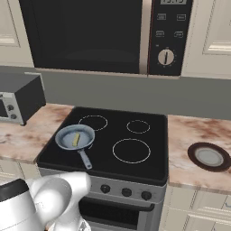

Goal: Pick up the butter stick and place it in the pan. Then turn on the burner for the pan.

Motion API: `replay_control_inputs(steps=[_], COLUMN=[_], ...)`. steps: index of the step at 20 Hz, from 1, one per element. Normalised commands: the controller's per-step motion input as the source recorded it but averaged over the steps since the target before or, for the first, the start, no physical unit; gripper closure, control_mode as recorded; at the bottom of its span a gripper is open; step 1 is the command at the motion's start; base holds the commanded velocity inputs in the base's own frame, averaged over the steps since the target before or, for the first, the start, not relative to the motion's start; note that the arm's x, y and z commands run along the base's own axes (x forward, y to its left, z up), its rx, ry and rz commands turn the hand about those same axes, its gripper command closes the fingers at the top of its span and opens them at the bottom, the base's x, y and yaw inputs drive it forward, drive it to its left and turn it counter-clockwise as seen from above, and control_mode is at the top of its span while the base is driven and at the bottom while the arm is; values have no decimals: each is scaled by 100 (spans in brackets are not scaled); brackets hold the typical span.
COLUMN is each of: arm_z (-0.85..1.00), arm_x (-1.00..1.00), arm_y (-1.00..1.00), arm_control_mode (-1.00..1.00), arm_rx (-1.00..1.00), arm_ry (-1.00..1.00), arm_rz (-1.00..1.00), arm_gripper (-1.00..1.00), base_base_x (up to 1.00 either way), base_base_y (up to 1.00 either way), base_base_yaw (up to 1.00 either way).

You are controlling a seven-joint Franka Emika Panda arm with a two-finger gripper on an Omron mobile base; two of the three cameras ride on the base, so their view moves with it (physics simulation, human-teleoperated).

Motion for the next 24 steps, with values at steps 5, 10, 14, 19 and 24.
replay_control_inputs(steps=[5,10,14,19,24], arm_z=[-11,-14,-14,-17,-9], arm_x=[30,25,12,10,18], arm_y=[-13,-16,-25,-26,-21], arm_control_mode=[-100,-100,-100,-100,-100], arm_rx=[6,6,6,6,7], arm_ry=[0,0,0,0,0], arm_rz=[5,4,4,5,5], arm_gripper=[-100,-100,-100,-100,-100], base_base_x=[0,0,0,0,0], base_base_y=[0,0,0,0,0], base_base_yaw=[0,0,0,0,0])
